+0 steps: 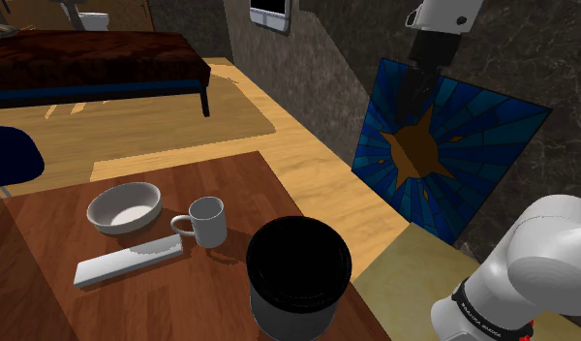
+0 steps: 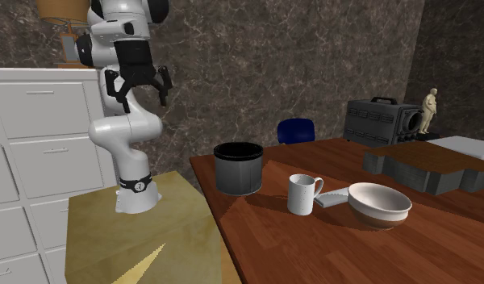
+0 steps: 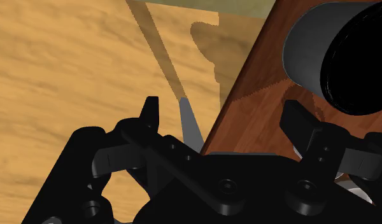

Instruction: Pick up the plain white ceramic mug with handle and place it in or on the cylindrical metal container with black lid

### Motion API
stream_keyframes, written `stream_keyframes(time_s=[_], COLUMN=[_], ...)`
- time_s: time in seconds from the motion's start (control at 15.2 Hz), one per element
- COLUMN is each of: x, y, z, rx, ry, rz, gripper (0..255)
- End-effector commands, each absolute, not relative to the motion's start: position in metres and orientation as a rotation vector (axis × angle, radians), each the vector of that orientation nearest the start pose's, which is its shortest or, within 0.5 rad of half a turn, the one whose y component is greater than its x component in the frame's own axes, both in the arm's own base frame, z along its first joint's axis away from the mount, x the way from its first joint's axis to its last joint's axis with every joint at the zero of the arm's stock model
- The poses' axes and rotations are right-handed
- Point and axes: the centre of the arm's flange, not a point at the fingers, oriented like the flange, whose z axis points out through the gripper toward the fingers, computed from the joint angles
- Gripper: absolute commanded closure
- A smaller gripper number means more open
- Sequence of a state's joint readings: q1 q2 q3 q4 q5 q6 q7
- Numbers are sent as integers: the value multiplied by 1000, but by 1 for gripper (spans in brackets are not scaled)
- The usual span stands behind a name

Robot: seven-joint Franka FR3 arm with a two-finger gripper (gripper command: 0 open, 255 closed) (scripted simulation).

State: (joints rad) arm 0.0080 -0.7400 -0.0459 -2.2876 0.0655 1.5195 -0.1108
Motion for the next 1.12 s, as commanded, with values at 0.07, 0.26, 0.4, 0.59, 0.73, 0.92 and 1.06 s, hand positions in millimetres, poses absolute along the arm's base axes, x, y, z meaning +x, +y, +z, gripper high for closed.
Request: stream_keyframes(time_s=[0.07,0.26,0.4,0.59,0.73,0.92,1.06], x=[319,334,343,359,369,385,396], y=[1,32,53,84,104,134,154], z=[598,579,566,547,534,516,503], rx=[-3043,-3050,-3054,-3061,-3065,-3071,-3075], ry=[-129,-117,-109,-96,-88,-75,-67], rz=[25,0,-17,-42,-58,-84,-100], gripper=[0,0,0,0,0,0,0])
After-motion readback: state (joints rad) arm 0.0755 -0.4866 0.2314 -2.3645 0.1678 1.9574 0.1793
